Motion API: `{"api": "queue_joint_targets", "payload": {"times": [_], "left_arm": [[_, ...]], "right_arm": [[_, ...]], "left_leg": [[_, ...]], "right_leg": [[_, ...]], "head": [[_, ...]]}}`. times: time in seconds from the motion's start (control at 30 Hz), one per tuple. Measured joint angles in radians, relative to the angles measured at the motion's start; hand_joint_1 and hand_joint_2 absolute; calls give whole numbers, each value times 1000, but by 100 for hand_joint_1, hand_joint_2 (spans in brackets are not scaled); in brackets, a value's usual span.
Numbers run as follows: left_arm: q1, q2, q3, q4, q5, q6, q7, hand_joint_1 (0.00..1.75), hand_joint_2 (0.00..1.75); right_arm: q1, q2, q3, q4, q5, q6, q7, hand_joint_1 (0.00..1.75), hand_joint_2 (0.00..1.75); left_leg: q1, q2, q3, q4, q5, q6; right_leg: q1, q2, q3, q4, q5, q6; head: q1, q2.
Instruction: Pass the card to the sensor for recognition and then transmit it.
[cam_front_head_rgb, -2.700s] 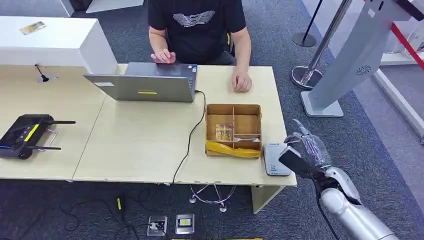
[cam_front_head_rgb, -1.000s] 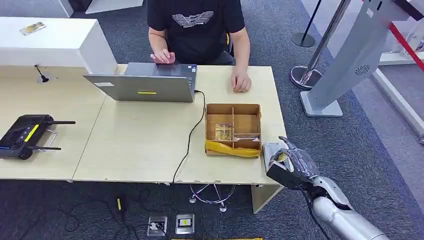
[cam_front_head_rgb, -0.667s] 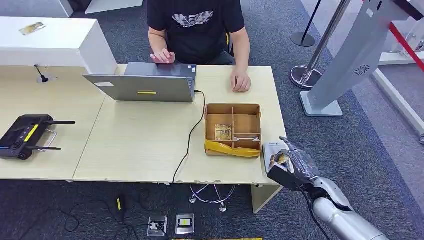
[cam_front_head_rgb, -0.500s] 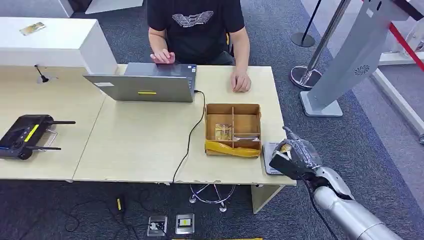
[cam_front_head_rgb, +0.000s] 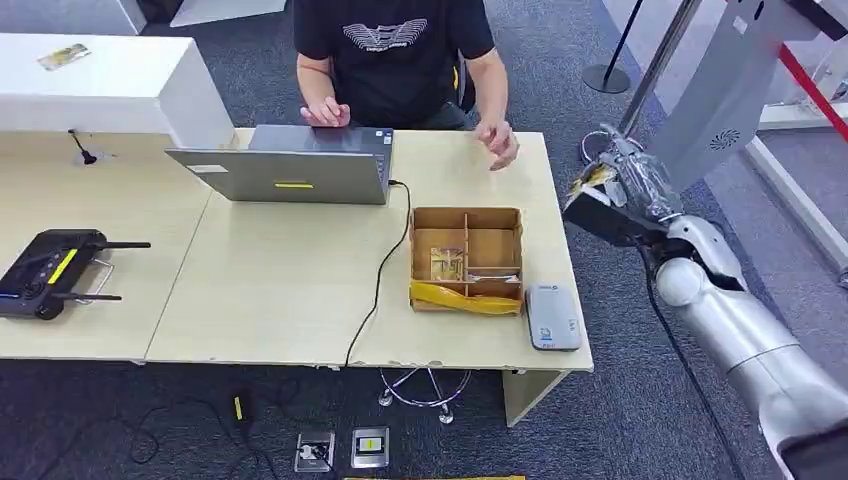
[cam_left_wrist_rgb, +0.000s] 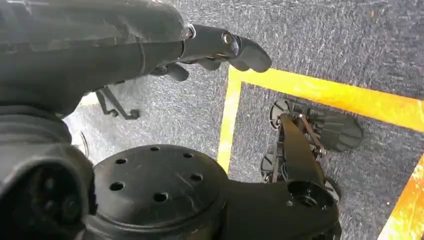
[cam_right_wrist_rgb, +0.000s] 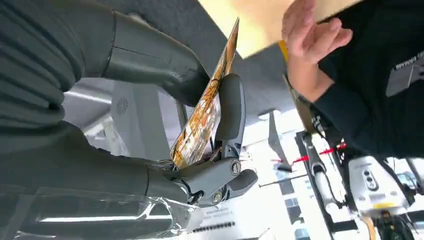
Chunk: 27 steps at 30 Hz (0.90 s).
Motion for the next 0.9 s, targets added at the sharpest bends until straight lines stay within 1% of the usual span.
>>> {"api": "queue_joint_targets", "payload": {"times": [0.1,0.17,0.23,0.33,0.5,0.67,0.9], "left_arm": [[0,3,-16,0,-5,-13,-9,0,0],[0,6,-27,0,-8,-23,-16,0,0],[-1,8,-41,0,-11,-30,-24,0,0],[-2,11,-58,0,-17,-43,-37,0,0],[-4,14,-89,0,-18,-56,-45,0,0],[-4,20,-118,0,-15,-56,-43,0,0],[-4,29,-142,0,1,-53,-26,0,0]], "right_arm": [[-38,5,0,-2,22,26,27,175,175],[-49,15,2,-14,42,43,58,175,175],[-48,34,2,-36,67,54,89,175,175],[-40,70,3,-62,114,57,115,175,175],[5,136,2,-92,184,58,129,175,175],[56,187,-14,-105,224,58,127,175,175],[91,216,-50,-121,267,79,119,175,175]], "left_leg": [[0,0,0,0,0,0],[0,0,-1,0,0,0],[0,0,-1,0,0,0],[1,-1,-1,0,0,0],[1,-1,-1,0,0,-1],[1,-1,-1,0,0,-1],[1,-1,-1,0,0,-1]], "right_leg": [[0,0,0,0,0,0],[0,-1,0,0,0,0],[0,0,0,0,0,0],[1,-1,0,0,0,0],[1,-1,0,0,0,0],[1,-1,0,0,0,0],[1,-1,0,0,0,0]], "head": [[0,0],[-1,0],[-1,0],[0,0],[0,0],[-1,0],[0,0]]}}
